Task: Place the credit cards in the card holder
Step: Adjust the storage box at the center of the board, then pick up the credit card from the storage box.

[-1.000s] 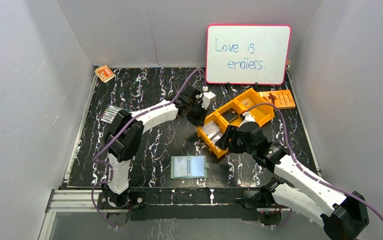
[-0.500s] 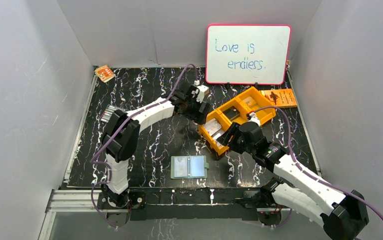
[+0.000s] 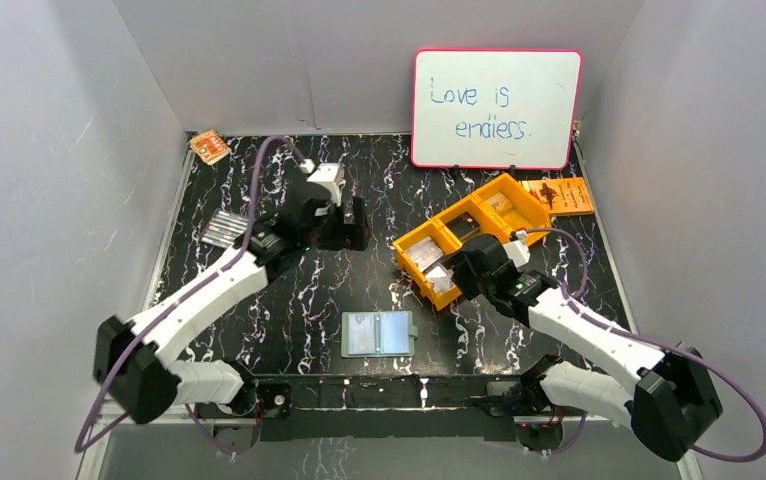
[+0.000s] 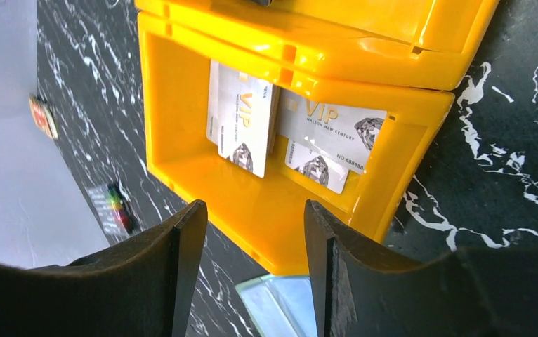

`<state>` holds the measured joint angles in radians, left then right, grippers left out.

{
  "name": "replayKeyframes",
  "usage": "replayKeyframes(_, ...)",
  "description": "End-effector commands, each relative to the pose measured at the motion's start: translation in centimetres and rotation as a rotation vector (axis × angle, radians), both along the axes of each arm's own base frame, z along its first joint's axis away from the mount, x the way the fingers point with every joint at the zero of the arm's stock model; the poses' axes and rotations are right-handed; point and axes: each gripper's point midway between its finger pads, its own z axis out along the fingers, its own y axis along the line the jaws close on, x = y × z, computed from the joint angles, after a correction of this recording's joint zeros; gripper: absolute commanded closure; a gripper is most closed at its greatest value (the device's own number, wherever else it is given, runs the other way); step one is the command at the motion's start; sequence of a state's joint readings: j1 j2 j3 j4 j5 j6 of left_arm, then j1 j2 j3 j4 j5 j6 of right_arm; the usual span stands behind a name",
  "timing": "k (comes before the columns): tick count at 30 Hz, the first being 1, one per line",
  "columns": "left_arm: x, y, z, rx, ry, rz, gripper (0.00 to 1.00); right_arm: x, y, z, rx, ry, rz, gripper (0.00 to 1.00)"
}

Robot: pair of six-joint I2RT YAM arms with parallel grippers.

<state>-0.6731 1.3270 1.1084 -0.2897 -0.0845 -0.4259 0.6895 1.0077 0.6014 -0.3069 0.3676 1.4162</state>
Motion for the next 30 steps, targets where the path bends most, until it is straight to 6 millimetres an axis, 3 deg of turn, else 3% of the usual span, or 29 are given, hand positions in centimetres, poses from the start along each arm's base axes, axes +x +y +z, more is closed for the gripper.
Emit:
replayKeyframes(1,-1.5,3.8,1.5,-0.066,-0.026,0.202,0.09,2.4,0.4,1.5,0.072,-0.021,-0.162,0.39)
replayKeyframes(6,-3.8,6.2,2.1,-0.102,-0.044,0.247,0.09,2.9,1.3,0.3,0.049,0.009,-0.193,0.39)
replayKeyframes(12,-5.4,7.3,1.8,-0.153,-0.039,0.276,0.09,3.9,2.6,-0.7,0.025,0.025,-0.219,0.40)
replayKeyframes(30,-5.9,7.4,0.8,-0.168,-0.013,0.288,0.11,6.3,3.4,-4.6,-0.064,0.046,-0.279,0.40)
